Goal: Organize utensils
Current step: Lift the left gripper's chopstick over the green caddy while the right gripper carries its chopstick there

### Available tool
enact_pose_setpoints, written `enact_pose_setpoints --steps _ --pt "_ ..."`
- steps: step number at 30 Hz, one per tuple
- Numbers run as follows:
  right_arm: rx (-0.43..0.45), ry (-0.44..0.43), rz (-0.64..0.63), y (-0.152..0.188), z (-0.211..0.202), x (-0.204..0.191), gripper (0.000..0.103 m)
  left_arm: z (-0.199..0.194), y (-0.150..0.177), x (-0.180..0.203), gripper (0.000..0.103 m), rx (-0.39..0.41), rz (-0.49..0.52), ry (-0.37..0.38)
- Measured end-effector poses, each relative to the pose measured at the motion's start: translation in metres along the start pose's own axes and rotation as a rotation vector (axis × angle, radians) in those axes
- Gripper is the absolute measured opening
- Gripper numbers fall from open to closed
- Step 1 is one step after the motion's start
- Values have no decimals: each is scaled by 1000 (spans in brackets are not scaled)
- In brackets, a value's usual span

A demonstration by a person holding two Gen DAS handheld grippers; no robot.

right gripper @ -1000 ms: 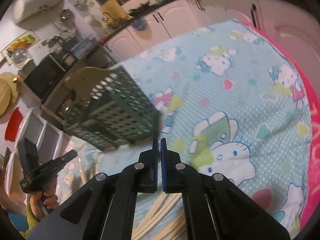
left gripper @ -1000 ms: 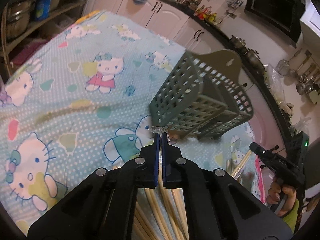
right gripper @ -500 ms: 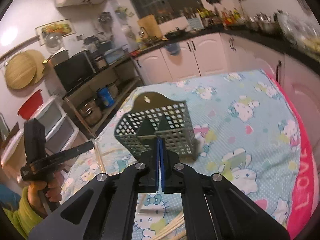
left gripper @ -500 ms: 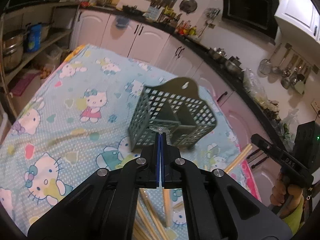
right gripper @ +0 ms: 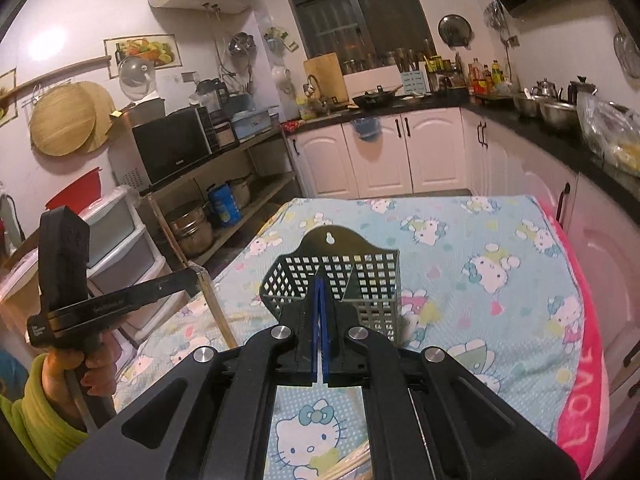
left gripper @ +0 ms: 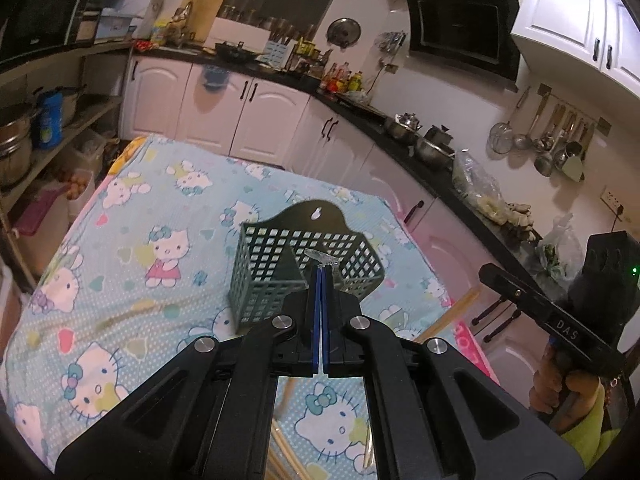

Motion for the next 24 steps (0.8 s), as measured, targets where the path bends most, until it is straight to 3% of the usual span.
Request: enact_pose_setpoints --steps 15,24 --pt "87 8 -21 -53 -18 -3 1 -11 -49 34 0 89 79 23" --pt "121 -10 -13 -84 -11 -8 1 37 -30 -15 1 -16 7 -58"
Point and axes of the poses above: each gripper's, at about its wrist camera, not at the fingertips, and z roughly the way its jaws point, x to its right, y to its underside, the point moved 9 cm from there along z, roughly the way its jaws point
